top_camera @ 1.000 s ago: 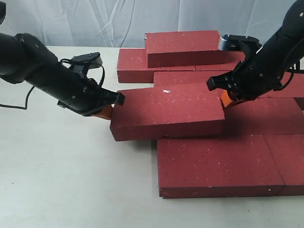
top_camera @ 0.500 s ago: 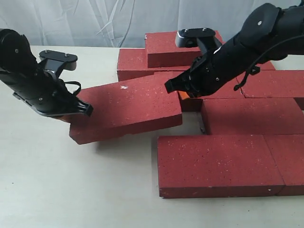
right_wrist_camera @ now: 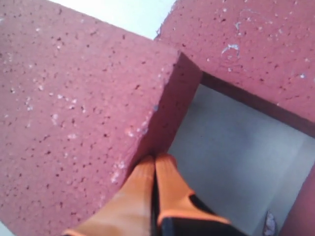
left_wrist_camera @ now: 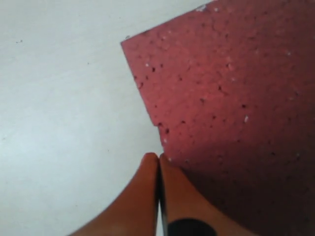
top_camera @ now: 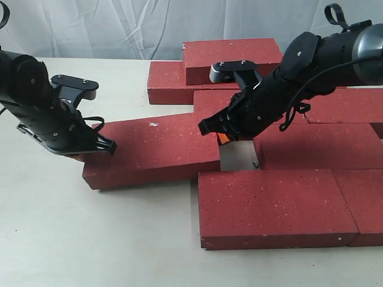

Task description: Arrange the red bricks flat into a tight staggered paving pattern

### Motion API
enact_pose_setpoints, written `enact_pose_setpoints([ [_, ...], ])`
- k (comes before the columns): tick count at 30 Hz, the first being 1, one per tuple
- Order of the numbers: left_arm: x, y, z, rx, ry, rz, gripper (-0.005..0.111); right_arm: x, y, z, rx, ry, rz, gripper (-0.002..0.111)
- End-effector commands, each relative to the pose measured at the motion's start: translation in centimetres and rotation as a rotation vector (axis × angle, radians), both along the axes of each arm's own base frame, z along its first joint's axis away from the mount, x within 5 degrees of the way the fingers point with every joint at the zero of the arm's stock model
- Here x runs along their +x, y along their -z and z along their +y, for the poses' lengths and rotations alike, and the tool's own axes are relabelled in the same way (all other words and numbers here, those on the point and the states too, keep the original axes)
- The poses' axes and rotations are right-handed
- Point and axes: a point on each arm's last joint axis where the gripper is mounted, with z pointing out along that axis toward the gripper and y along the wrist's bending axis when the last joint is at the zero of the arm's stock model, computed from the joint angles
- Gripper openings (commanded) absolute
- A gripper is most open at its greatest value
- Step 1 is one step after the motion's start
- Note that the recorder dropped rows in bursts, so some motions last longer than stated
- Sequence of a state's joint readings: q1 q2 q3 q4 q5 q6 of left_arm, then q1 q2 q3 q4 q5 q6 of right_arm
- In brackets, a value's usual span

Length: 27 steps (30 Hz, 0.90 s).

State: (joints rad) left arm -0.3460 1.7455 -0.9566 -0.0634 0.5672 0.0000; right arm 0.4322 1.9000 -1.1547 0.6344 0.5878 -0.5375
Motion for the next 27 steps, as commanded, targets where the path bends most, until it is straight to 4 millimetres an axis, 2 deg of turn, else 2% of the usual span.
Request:
enact_pose_setpoints([
  [1, 0.9, -0.7, -1.2, -0.091, -0.040, -0.104, 0.000, -0.9, 0.2, 1.9, 0.073, -0.003, 0.081, -0.001],
  [7, 1.4, -0.5, -0.2, -0.094, -0.078, -0.107, 0.000, -0.9, 0.9, 1.9, 0.064, -0.006, 0.102, -0.001],
  [16, 1.5, -0.2, 0.1, -0.082, -0.079, -0.106, 0.000, -0.8, 1.3, 1.3, -0.006, -0.013, 0.087, -0.001],
  [27, 2.2, 0.1, 3.4, -0.079, -0.187, -0.096, 0.000, -0.3, 1.8, 0.1, -0.129, 0.072, 0.066, -0.001],
])
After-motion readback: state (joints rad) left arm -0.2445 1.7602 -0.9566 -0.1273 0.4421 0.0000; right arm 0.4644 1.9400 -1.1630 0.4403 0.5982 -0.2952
